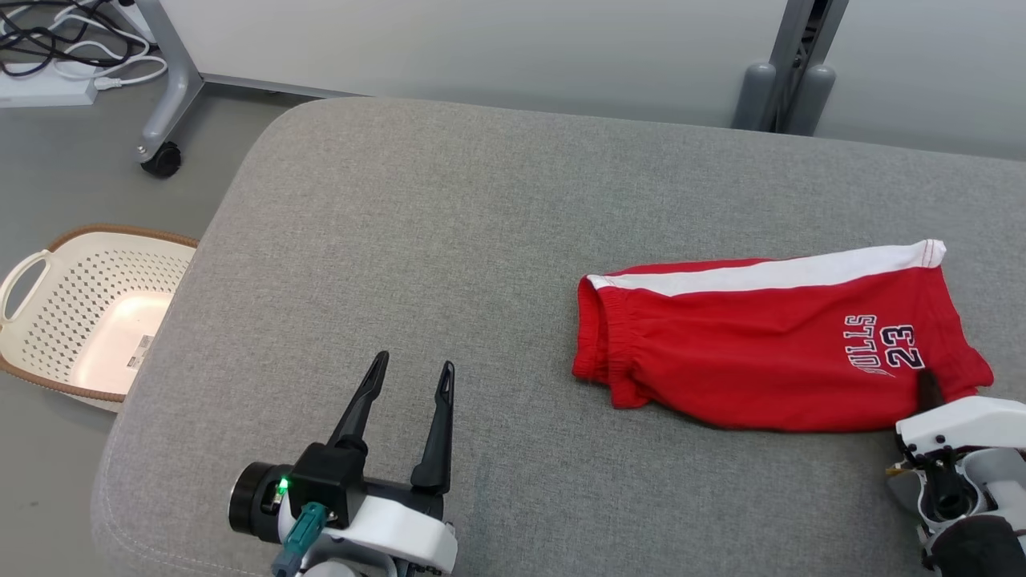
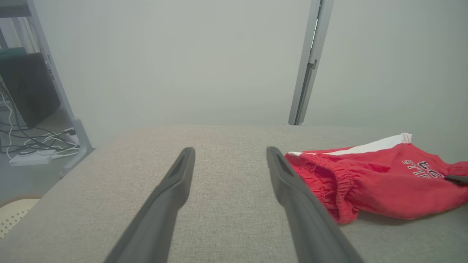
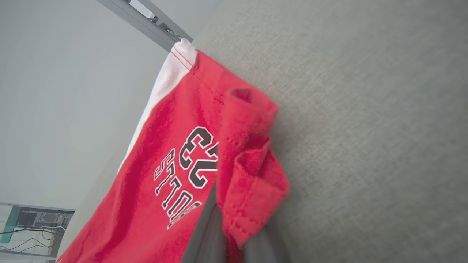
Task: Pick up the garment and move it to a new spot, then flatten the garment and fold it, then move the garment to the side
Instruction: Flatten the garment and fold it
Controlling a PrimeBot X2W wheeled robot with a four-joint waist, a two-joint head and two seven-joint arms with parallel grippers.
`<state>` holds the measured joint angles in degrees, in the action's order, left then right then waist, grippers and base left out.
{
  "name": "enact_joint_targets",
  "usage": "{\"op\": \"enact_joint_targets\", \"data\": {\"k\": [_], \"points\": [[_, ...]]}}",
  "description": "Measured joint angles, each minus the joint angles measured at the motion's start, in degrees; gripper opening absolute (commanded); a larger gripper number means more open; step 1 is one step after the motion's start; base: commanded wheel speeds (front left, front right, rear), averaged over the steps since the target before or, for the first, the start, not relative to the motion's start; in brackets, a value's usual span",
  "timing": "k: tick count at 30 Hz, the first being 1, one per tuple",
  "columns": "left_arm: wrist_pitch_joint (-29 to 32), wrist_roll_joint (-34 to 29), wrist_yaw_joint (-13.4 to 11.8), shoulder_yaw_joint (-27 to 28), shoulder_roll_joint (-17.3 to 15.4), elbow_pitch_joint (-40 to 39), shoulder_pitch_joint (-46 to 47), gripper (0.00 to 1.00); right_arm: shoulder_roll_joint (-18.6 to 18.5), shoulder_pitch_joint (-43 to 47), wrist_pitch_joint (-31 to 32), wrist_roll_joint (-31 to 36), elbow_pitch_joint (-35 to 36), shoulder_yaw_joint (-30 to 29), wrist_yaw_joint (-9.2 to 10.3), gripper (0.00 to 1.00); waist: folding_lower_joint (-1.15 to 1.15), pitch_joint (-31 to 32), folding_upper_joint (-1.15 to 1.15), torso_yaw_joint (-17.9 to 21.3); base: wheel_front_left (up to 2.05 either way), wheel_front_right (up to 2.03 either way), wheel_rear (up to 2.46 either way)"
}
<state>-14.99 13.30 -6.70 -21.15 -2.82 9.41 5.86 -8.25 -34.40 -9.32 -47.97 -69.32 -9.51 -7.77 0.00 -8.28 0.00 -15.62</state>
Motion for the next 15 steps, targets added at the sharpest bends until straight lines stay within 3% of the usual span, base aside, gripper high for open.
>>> {"op": "enact_joint_targets", "data": {"k": [15], "points": [[0.00, -1.37, 1.10, 1.92, 0.01, 0.81, -3.27, 1.00, 0.38, 7.55, -3.85, -0.22, -2.13, -3.65, -0.24, 0.00, 0.00, 4.46, 0.00, 0.96, 0.00, 0.00, 0.00]]}}
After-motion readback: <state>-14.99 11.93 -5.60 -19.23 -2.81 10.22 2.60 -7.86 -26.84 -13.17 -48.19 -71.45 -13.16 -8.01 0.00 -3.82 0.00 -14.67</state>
